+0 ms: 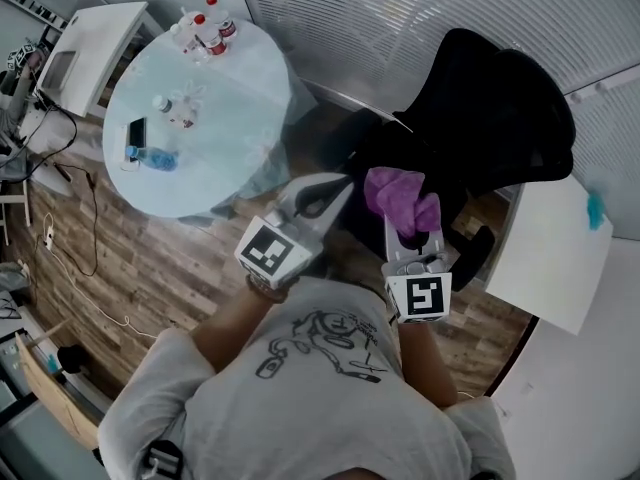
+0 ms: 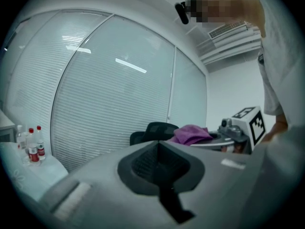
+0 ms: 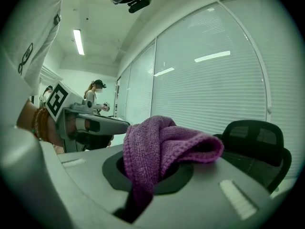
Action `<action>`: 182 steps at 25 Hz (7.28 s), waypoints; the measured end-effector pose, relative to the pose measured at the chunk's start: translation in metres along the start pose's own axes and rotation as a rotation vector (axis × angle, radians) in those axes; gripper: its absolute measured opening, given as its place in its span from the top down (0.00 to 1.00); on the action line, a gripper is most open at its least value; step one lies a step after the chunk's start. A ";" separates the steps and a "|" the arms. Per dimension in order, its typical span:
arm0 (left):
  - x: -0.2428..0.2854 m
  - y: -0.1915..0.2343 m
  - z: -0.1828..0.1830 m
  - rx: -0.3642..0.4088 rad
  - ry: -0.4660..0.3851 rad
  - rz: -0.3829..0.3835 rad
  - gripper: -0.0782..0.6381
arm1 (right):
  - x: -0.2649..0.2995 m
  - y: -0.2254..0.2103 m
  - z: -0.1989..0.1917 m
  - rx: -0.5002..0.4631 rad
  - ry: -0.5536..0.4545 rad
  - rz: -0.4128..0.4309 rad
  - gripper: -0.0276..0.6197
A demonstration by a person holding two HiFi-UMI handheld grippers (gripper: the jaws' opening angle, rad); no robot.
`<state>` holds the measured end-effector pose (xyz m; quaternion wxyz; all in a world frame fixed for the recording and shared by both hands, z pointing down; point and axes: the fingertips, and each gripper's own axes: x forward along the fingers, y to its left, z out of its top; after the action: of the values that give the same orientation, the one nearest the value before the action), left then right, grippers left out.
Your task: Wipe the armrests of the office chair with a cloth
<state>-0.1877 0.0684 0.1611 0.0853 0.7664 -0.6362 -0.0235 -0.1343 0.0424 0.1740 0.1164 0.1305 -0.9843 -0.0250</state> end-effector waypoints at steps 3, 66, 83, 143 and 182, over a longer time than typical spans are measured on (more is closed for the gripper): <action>-0.003 0.024 0.000 -0.001 0.006 -0.007 0.89 | 0.024 0.005 0.007 0.004 -0.008 -0.005 0.91; 0.013 0.166 -0.219 -0.160 0.148 0.215 0.89 | 0.190 0.037 -0.191 -0.001 0.214 0.296 0.91; 0.012 0.191 -0.297 -0.170 0.194 0.244 0.89 | 0.245 0.058 -0.293 -0.068 0.337 0.374 0.91; 0.015 0.202 -0.313 -0.175 0.226 0.263 0.89 | 0.251 0.077 -0.330 -0.242 0.356 0.514 0.91; 0.014 0.194 -0.316 -0.180 0.230 0.256 0.89 | 0.306 -0.064 -0.340 -0.266 0.394 0.239 0.91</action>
<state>-0.3278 0.0530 0.5047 0.2280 0.6661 -0.7099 0.0186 -0.3254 -0.1060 0.5679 0.3242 -0.0006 -0.9390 -0.1145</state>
